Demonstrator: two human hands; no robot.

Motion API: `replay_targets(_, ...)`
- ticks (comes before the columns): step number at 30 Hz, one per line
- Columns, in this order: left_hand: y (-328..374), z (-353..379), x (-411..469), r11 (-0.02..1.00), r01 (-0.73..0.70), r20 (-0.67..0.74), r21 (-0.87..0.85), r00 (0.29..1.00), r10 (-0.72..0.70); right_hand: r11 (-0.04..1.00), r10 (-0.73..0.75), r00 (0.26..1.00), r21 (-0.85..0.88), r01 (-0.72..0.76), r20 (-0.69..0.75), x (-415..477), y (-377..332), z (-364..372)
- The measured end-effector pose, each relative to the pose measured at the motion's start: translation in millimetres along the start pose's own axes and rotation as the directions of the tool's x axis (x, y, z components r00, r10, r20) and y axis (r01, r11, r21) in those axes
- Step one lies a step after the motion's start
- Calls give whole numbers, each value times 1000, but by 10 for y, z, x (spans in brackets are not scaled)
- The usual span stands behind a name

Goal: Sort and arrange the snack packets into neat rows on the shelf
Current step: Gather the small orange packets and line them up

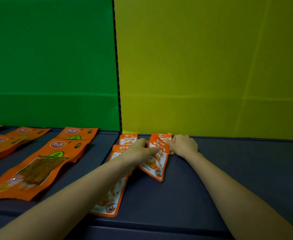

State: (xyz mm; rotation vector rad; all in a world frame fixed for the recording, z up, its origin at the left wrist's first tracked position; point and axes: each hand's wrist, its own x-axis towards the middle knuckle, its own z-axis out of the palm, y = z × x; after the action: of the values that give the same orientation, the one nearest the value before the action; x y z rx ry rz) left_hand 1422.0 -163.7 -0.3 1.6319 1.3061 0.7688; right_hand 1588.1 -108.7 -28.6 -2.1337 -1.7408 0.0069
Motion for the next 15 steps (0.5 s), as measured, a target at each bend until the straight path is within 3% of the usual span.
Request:
replay_targets(2,2,50,63,999,-17,-29,42,999,18,1000,-12,1000,-17,12,-15,10,6,0)
replay_targets(7,19,153,188,939,-32,-72,343,996,60,999,-26,1000,-46,26,0,13,15,-4)
replay_targets(11,68,117,253,820,-14,-21,572,999,32,999,-38,998,-8,39,45,17,44,-39)
replay_targets(15,84,89,291,721,10,27,693,999,-40,998,-52,996,37,50,70,54,63,-34)
